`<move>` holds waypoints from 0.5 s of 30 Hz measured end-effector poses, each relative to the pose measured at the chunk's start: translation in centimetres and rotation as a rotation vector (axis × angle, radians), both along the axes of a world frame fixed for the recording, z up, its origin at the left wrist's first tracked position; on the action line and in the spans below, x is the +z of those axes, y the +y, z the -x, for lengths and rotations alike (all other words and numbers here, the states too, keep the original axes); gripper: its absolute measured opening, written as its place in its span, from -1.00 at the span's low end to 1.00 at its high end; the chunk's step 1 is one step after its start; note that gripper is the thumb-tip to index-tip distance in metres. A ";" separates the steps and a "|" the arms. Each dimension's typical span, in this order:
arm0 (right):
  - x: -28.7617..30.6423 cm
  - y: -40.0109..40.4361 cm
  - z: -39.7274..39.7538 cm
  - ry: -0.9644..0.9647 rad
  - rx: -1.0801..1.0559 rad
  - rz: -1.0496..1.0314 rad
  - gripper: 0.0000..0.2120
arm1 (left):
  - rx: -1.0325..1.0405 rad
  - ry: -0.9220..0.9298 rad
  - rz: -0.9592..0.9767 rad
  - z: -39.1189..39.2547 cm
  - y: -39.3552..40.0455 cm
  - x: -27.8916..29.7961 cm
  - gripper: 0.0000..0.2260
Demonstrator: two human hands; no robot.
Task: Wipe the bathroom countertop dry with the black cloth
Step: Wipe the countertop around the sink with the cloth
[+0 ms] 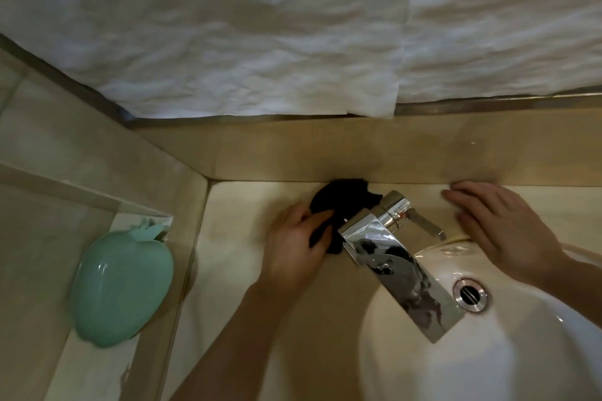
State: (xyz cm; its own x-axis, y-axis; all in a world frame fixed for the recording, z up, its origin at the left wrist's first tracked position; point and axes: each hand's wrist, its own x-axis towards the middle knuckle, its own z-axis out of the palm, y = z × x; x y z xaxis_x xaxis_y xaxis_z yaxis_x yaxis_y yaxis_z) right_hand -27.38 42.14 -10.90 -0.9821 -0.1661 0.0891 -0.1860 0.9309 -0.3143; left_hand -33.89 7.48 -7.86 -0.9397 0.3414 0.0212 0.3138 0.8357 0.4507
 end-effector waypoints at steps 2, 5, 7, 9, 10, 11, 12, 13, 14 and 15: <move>0.2 -0.3 0.0 0.013 -0.001 -0.012 -0.57 | -0.181 0.074 -0.068 1.2 0.4 -0.6 -0.59; 0.2 -0.3 0.1 0.027 0.003 -0.024 -0.57 | -0.419 -0.121 -0.182 3.0 1.8 -0.8 -0.44; -0.2 -0.2 0.1 0.032 0.006 -0.040 -0.58 | -0.439 -0.187 -0.185 3.8 2.0 -1.7 -0.41; -0.4 -0.1 0.2 0.044 0.004 -0.052 -0.58 | -0.461 -0.163 -0.196 4.0 1.8 -2.6 -0.43; -0.4 -0.1 0.2 0.053 0.007 -0.052 -0.59 | -0.461 -0.142 -0.210 3.9 1.8 -2.8 -0.46; -0.5 -0.1 0.2 0.060 0.014 -0.054 -0.59 | -0.444 -0.125 -0.229 3.6 1.7 -2.9 -0.48; -0.5 -0.1 0.2 0.064 0.018 -0.056 -0.59 | -0.419 -0.110 -0.244 3.3 1.6 -3.0 -0.51; -0.5 0.0 0.3 0.066 0.018 -0.057 -0.59 | -0.391 -0.100 -0.256 2.9 1.5 -3.0 -0.53; -0.5 0.0 0.3 0.063 0.020 -0.057 -0.58 | -0.362 -0.096 -0.263 2.5 1.2 -3.1 -0.55; -0.5 0.1 0.3 0.057 0.018 -0.056 -0.58 | -0.335 -0.103 -0.267 2.0 1.0 -3.1 -0.56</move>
